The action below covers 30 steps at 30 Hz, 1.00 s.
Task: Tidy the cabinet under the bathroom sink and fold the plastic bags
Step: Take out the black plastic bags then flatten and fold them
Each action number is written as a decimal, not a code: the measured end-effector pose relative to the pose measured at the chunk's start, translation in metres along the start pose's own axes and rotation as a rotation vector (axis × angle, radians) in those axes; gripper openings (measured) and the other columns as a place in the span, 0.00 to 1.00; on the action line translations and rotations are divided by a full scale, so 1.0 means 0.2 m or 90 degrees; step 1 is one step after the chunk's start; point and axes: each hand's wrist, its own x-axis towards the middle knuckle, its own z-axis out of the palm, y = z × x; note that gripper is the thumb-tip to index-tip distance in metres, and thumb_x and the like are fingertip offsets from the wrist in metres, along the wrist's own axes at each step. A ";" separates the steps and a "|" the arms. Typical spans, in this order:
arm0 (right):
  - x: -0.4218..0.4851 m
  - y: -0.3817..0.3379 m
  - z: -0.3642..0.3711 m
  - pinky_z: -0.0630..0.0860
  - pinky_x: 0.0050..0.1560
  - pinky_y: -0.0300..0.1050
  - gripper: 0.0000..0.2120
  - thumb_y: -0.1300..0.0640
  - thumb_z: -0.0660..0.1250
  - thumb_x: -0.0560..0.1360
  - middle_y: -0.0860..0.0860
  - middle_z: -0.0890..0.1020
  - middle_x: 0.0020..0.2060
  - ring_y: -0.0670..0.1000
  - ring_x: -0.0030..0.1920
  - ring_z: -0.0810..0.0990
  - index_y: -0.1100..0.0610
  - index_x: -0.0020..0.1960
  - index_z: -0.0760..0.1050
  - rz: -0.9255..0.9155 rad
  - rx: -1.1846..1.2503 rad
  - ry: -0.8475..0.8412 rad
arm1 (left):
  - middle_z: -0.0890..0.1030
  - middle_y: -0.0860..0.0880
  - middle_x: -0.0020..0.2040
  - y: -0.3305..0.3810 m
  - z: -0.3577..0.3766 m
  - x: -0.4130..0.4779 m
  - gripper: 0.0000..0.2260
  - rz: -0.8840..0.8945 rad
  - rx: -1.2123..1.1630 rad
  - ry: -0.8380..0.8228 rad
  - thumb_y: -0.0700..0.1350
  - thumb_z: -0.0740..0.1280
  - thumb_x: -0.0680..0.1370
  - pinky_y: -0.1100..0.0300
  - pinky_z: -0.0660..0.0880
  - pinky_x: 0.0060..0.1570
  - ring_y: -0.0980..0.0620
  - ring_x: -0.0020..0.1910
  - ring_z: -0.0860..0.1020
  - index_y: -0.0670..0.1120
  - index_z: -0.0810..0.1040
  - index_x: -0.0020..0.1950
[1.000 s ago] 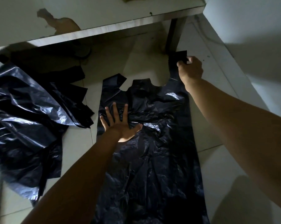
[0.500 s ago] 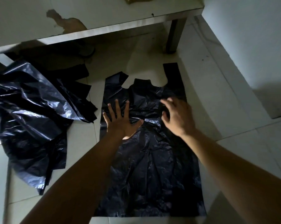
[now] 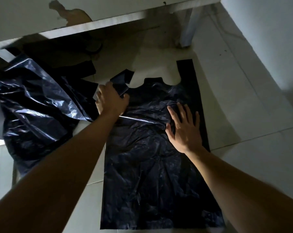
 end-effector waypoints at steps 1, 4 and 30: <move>0.00 0.00 0.00 0.49 0.77 0.65 0.30 0.40 0.52 0.79 0.51 0.55 0.80 0.56 0.80 0.53 0.43 0.80 0.53 0.001 0.002 0.002 | 0.68 0.39 0.68 0.01 -0.01 0.06 0.32 -0.028 -0.011 -0.013 0.60 0.67 0.73 0.40 0.72 0.60 0.35 0.67 0.69 0.43 0.66 0.72; 0.00 0.00 0.00 0.49 0.77 0.65 0.31 0.39 0.52 0.78 0.50 0.55 0.80 0.56 0.80 0.52 0.42 0.80 0.53 0.004 0.007 0.005 | 0.66 0.38 0.72 0.05 0.02 0.21 0.36 -0.107 -0.004 -0.093 0.63 0.66 0.74 0.42 0.70 0.63 0.36 0.71 0.67 0.41 0.65 0.73; -0.01 0.00 -0.03 0.50 0.76 0.65 0.31 0.40 0.54 0.77 0.50 0.55 0.80 0.56 0.80 0.52 0.43 0.80 0.54 0.019 0.027 -0.015 | 0.76 0.45 0.66 0.13 -0.02 0.65 0.33 -0.244 -0.382 -0.166 0.49 0.71 0.68 0.52 0.77 0.59 0.44 0.59 0.77 0.41 0.70 0.72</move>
